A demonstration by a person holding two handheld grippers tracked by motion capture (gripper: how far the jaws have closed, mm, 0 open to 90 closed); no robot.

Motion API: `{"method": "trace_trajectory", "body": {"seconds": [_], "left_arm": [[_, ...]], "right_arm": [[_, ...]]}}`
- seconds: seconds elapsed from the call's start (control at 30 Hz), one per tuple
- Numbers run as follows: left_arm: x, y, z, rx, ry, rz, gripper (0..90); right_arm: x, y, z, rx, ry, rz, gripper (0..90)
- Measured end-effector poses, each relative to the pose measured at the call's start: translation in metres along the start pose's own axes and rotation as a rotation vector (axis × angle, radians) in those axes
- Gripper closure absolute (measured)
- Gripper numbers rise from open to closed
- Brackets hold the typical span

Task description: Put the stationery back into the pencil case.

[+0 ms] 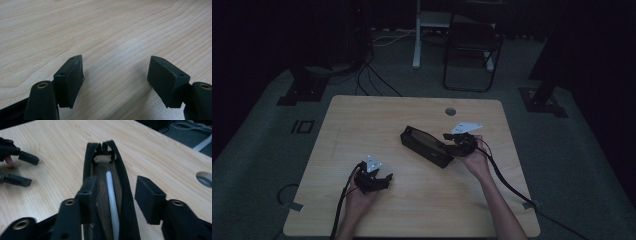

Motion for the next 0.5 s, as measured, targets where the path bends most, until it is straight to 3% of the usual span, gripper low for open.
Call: {"method": "trace_trajectory", "body": {"seconds": [0.1, 0.5], "left_arm": [[0.000, 0.000, 0.000, 0.001, 0.001, -0.002, 29.4], [0.000, 0.000, 0.000, -0.001, -0.002, -0.002, 29.3]], "right_arm": [[0.005, 0.006, 0.000, 0.014, 0.014, 0.036, 46.1], [0.022, 0.035, 0.000, 0.066, 0.000, 0.026, 39.9]]}}
Point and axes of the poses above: each handheld gripper's, and its own axes: y roughly backward along the jaws, x roughly out of its underside, z roughly to its left, the point moved 9 cm from there along -y, roughly forward along the jaws, and after that the axes turned 9 degrees about y, right-handed, at the moved point
